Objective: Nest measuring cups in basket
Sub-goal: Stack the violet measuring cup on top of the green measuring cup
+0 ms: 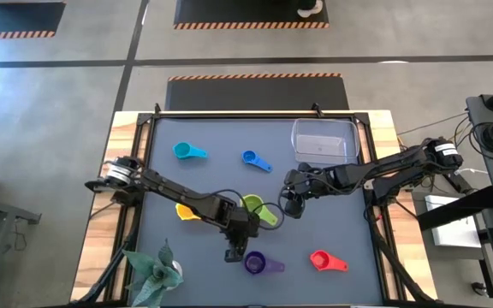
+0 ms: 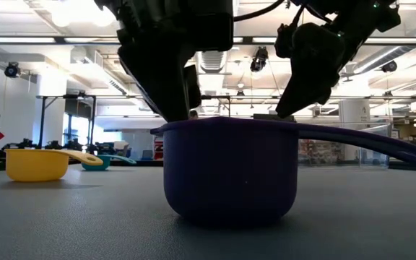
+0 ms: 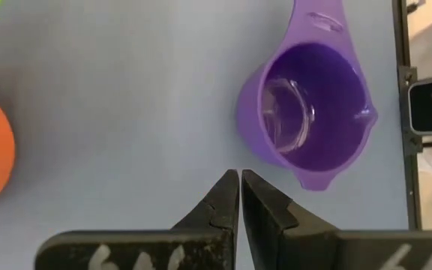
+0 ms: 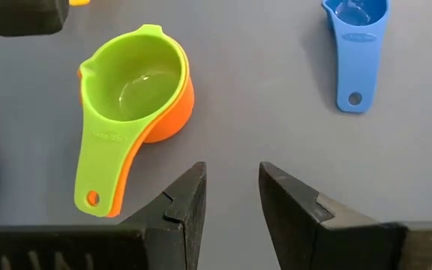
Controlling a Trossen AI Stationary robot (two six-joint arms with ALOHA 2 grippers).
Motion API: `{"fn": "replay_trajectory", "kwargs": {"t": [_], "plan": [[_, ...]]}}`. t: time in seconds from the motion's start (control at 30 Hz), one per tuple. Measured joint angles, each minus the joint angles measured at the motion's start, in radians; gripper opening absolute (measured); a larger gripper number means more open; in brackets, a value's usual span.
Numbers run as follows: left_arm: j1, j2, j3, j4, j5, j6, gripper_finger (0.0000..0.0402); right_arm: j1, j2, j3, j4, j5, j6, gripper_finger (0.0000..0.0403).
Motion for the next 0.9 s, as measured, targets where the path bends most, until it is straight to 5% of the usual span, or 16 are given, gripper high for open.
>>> {"fn": "replay_trajectory", "kwargs": {"t": [0.2, 0.63, 0.9], "plan": [[0.0, 0.003, 0.0, 0.052, 0.009, -0.009, 0.0014, 0.0, 0.0, -0.001, 0.0, 0.0, 0.003, 0.0114], [0.0, 0.008, 0.0, 0.075, 0.028, -0.024, 0.0204, 0.0, 0.0, -0.005, -0.003, 0.001, 0.004, 0.0114], [-0.01, 0.057, 0.0, 0.103, 0.028, -0.076, 0.0244, 0.0, 0.0, -0.016, -0.004, 0.0, 0.007, 0.0114]]}}
